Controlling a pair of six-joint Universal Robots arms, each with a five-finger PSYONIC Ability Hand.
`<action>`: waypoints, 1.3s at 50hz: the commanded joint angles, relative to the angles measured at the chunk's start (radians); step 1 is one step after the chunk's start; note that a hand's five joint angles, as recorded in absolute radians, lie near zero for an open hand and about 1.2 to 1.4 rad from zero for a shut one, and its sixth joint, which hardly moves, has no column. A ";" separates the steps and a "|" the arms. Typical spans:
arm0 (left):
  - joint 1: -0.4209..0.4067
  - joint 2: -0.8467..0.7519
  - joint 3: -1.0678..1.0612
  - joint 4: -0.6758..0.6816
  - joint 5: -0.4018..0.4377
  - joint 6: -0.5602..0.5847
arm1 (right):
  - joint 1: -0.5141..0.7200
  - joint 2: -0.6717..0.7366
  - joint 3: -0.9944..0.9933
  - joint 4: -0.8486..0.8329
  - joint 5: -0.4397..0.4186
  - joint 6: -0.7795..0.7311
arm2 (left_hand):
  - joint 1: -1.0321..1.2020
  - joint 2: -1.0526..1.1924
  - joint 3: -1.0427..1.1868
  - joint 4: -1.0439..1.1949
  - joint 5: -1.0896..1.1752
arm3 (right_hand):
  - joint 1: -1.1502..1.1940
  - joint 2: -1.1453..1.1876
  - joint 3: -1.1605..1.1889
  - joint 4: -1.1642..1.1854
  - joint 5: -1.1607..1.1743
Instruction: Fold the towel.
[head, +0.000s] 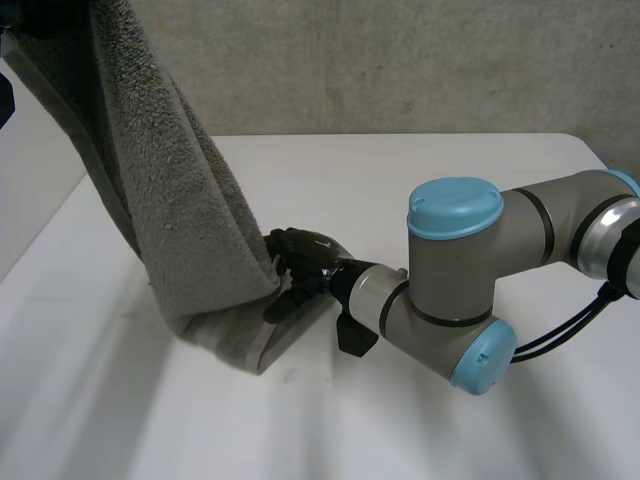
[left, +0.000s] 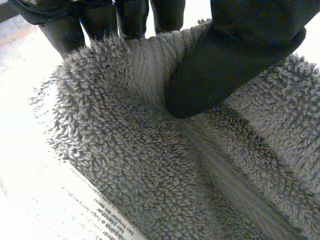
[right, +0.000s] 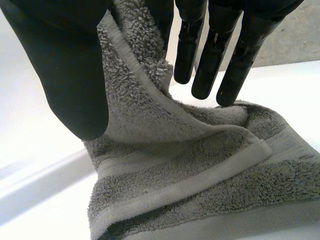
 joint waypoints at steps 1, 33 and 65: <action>0.002 0.002 0.000 0.001 0.000 0.000 | -0.007 0.004 0.011 -0.006 0.090 -0.015 | 0.213 0.178 0.179 0.179 0.189 | 0.199 0.117 0.115 0.117 0.140; 0.000 0.016 -0.045 0.001 0.000 0.000 | 0.008 -0.064 0.080 -0.057 0.115 -0.010 | 0.213 0.178 0.179 0.179 0.189 | 0.152 0.070 0.068 0.070 0.093; 0.012 -0.007 -0.023 0.015 0.000 -0.002 | 0.050 -0.057 0.009 -0.054 0.171 0.053 | 0.213 0.178 0.179 0.179 0.189 | 0.885 0.803 0.801 0.803 0.826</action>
